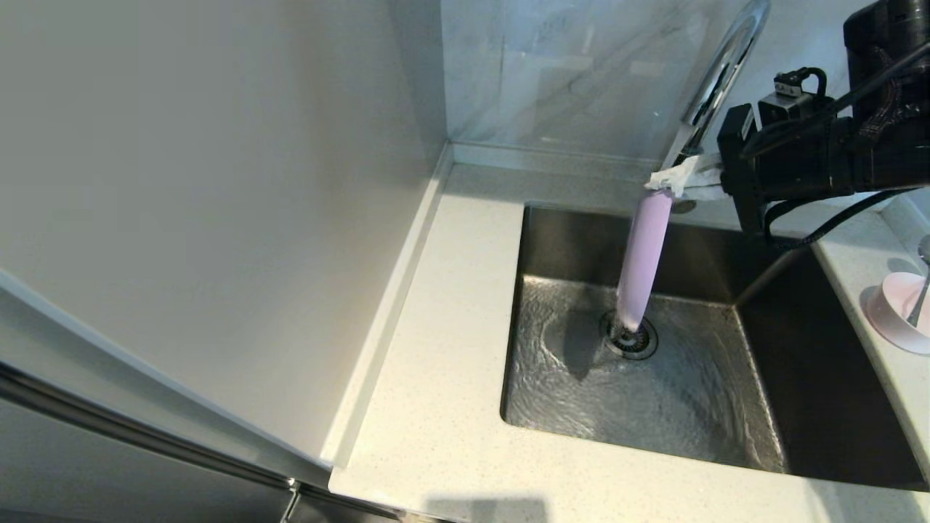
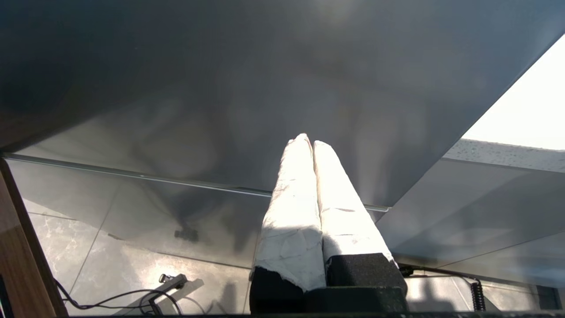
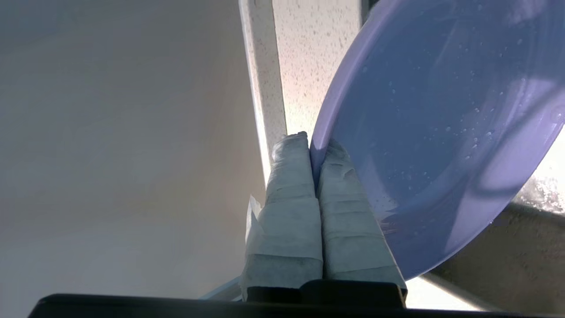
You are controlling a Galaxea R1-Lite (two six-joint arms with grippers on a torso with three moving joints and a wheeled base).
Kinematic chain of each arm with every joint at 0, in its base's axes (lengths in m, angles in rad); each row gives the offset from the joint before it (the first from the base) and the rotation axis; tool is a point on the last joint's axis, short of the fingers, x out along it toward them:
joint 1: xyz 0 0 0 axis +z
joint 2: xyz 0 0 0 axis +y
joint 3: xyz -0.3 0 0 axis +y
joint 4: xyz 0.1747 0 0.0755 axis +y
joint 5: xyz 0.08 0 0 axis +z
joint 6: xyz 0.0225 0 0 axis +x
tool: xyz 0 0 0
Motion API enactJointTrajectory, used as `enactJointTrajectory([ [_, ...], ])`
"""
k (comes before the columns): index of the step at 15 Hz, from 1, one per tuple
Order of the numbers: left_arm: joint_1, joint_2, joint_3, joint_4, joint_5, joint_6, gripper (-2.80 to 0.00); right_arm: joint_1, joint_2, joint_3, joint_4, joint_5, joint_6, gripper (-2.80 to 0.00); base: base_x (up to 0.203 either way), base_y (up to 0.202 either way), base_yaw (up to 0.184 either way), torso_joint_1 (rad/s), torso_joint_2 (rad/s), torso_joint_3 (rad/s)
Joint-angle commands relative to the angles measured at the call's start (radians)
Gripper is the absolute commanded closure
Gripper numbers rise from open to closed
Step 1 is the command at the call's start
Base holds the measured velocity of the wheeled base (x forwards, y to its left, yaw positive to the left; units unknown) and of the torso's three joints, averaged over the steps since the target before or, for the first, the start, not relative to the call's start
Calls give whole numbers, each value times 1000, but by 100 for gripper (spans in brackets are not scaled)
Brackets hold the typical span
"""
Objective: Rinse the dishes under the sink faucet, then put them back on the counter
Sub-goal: Rinse the plate
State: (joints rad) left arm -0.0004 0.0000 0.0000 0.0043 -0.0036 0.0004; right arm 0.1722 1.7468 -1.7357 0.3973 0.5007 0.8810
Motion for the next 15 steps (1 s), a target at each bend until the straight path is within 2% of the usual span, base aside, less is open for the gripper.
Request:
enactJointTrajectory([
  [1, 0, 0, 0, 0, -1, 0, 0, -31, 20, -13, -26, -3, -14, 0, 0, 0, 0, 0, 0, 0],
  [3, 0, 0, 0, 0, 1, 0, 0, -80, 22, -13, -42, -4, -31, 0, 0, 0, 0, 0, 0, 0],
  [5, 0, 0, 0, 0, 1, 0, 0, -128, 25, -8, -43, -4, -116, 0, 0, 0, 0, 0, 0, 0],
  [7, 0, 0, 0, 0, -1, 0, 0, -175, 31, -7, -49, -10, -164, 0, 0, 0, 0, 0, 0, 0],
  [10, 0, 0, 0, 0, -1, 0, 0, -236, 17, 4, -47, -8, -197, 0, 0, 0, 0, 0, 0, 0],
  [13, 0, 0, 0, 0, 1, 0, 0, -271, -88, 123, -47, 12, -338, 0, 0, 0, 0, 0, 0, 0],
  [15, 0, 0, 0, 0, 1, 0, 0, -280, -179, 195, -46, 40, -384, 0, 0, 0, 0, 0, 0, 0],
])
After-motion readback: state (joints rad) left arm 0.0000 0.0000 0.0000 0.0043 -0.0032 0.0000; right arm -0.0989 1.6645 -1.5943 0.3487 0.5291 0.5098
